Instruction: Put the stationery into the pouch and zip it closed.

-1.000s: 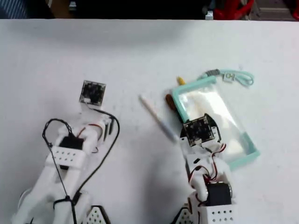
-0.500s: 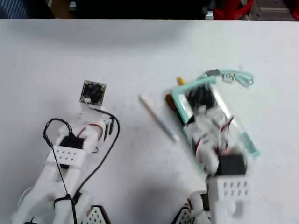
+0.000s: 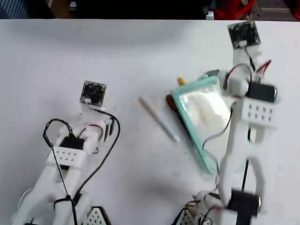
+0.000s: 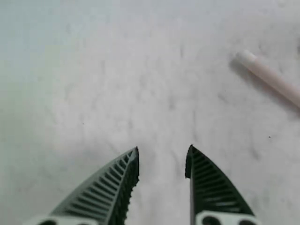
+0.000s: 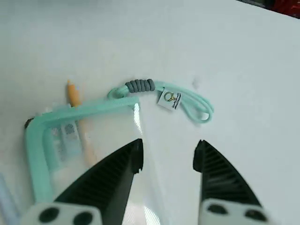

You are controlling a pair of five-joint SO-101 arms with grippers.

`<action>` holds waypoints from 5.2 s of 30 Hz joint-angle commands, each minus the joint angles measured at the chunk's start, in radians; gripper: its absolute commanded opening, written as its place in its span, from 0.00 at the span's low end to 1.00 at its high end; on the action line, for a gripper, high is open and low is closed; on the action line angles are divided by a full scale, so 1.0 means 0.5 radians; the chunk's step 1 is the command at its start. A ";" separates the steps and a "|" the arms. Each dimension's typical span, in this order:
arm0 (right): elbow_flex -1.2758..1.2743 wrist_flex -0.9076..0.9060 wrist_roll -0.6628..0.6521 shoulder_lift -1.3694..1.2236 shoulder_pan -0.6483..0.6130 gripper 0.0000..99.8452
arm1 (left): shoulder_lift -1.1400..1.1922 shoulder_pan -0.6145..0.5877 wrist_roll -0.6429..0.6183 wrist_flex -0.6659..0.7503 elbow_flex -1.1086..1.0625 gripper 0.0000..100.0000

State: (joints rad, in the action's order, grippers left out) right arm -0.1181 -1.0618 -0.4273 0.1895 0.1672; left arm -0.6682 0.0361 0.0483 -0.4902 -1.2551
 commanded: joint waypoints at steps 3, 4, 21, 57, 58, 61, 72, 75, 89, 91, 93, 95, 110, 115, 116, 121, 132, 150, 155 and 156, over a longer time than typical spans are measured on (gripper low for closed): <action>0.430 0.106 -0.006 -0.542 -0.041 0.18 | 0.002 0.066 -0.021 0.049 0.077 0.17; 0.500 0.106 0.000 -0.643 -0.057 0.18 | 0.002 0.066 -0.021 0.049 0.077 0.17; 1.685 0.097 0.875 -1.926 -0.121 0.35 | 0.002 0.069 -0.021 0.037 0.077 0.17; 3.563 -0.922 0.276 -2.285 -0.124 0.02 | -0.011 0.069 -0.021 0.034 0.077 0.17; 3.563 -0.974 0.276 -2.196 -0.146 0.02 | -0.011 0.069 -0.021 0.034 0.077 0.17; 3.563 -1.137 0.273 -1.950 -0.210 0.02 | -0.011 0.069 -0.021 0.034 0.077 0.17; 3.557 -1.324 0.285 -1.214 -0.333 0.02 | -0.017 0.213 0.055 -0.423 0.295 0.18; 3.498 -1.324 0.402 -0.984 -0.373 0.02 | -0.069 0.226 0.025 -0.709 0.494 0.18; 2.688 -1.306 0.433 0.121 -0.855 0.02 | -1.953 0.394 0.031 -1.292 0.654 0.26; 2.575 -1.306 0.433 0.207 -0.956 0.02 | -2.091 0.361 0.034 -1.335 0.605 0.26; 2.464 -1.306 0.445 0.278 -1.073 0.02 | -2.159 0.336 0.034 -1.372 0.552 0.26; 2.375 -1.303 0.445 0.327 -1.214 0.02 | -2.180 0.345 0.046 -1.421 0.509 0.27; 2.246 -1.287 0.427 0.354 -1.622 0.02 | -2.190 0.628 0.095 -1.599 0.559 0.28; 2.243 -1.269 0.427 0.348 -1.812 0.02 | -2.193 0.680 0.034 -1.494 0.559 0.28; 2.222 -1.235 0.427 0.339 -1.803 0.02 | -2.199 0.729 0.034 -1.494 0.562 0.28; 2.062 -1.155 0.442 0.253 -1.668 0.02 | -2.340 0.931 0.034 -1.485 0.562 0.28; 1.985 -1.180 0.430 0.358 -1.653 0.02 | -2.328 0.895 0.034 -1.553 0.623 0.28; 0.945 -0.766 0.442 0.278 -1.711 0.02 | -2.328 1.045 0.209 -1.540 0.488 0.04; 0.700 -0.569 0.433 0.278 -1.711 0.02 | -2.328 0.766 0.209 -1.353 0.270 0.04; 0.663 -0.542 0.433 0.278 -1.711 0.02 | -2.328 0.713 0.209 -1.313 0.218 0.04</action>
State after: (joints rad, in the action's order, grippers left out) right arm 0.2455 -1.3840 -0.2140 0.3245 -0.6797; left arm -1.8267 0.4902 0.1419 -1.2482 -1.0848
